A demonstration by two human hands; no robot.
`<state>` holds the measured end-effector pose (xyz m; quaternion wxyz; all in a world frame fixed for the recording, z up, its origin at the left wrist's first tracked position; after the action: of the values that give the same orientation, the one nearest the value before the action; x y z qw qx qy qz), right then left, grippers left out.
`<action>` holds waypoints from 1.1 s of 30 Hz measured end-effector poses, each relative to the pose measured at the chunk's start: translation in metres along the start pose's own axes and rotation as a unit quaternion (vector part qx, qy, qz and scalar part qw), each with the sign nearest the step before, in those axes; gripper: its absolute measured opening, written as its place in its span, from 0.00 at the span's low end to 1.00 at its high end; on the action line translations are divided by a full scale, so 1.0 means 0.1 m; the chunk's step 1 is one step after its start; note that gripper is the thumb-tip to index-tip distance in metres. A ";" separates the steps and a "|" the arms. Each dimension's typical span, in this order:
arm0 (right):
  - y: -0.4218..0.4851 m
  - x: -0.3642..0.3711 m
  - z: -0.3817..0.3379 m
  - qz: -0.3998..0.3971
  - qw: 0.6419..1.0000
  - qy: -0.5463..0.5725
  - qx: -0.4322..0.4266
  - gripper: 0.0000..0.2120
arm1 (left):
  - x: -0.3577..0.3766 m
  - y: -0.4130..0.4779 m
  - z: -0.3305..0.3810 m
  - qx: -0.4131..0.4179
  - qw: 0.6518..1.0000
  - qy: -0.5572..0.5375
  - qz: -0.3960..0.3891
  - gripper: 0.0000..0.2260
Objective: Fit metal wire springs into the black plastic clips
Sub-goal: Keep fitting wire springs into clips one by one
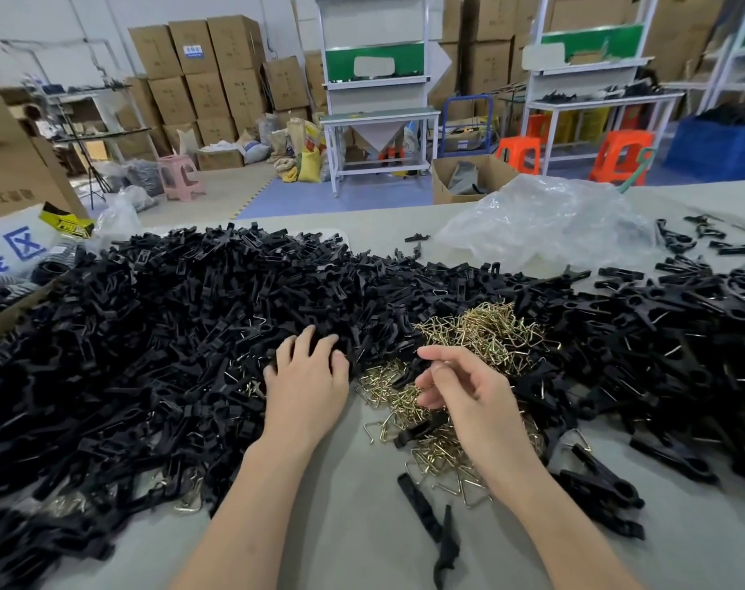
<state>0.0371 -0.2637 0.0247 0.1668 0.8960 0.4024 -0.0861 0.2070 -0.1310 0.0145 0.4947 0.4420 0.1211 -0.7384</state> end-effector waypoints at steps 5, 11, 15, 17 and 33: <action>0.00 0.00 0.00 -0.003 1.000 -0.001 0.003 0.14 | -0.03 -0.09 0.18 0.106 0.994 0.006 0.024 0.11; 0.01 -0.02 -0.01 -0.001 1.000 -0.001 0.002 0.14 | -0.10 -0.10 0.22 0.117 0.990 -0.027 0.068 0.17; 0.01 -0.02 0.00 -0.002 1.000 0.000 0.005 0.14 | -0.02 -0.05 0.07 0.025 0.996 0.080 0.031 0.23; 0.01 -0.02 0.00 -0.004 1.000 0.000 0.006 0.14 | 0.03 -0.01 0.06 0.027 0.993 0.115 -0.006 0.23; 0.02 0.00 0.02 -0.004 1.000 -0.004 0.003 0.14 | -0.01 0.07 0.18 0.071 0.989 0.119 -0.048 0.15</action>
<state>0.0384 -0.2656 0.0236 0.1650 0.8945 0.4054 -0.0915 0.2036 -0.1452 0.0280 0.4083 0.5542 0.1472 -0.7103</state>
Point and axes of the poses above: each hand's wrist, its own y-axis towards the middle knuckle, its own x-axis out of the palm, z = x × y, the point moved 7 cm from there along y, towards the middle knuckle, and after that the axes turned 14 degrees about -y, right-handed, at the moved point
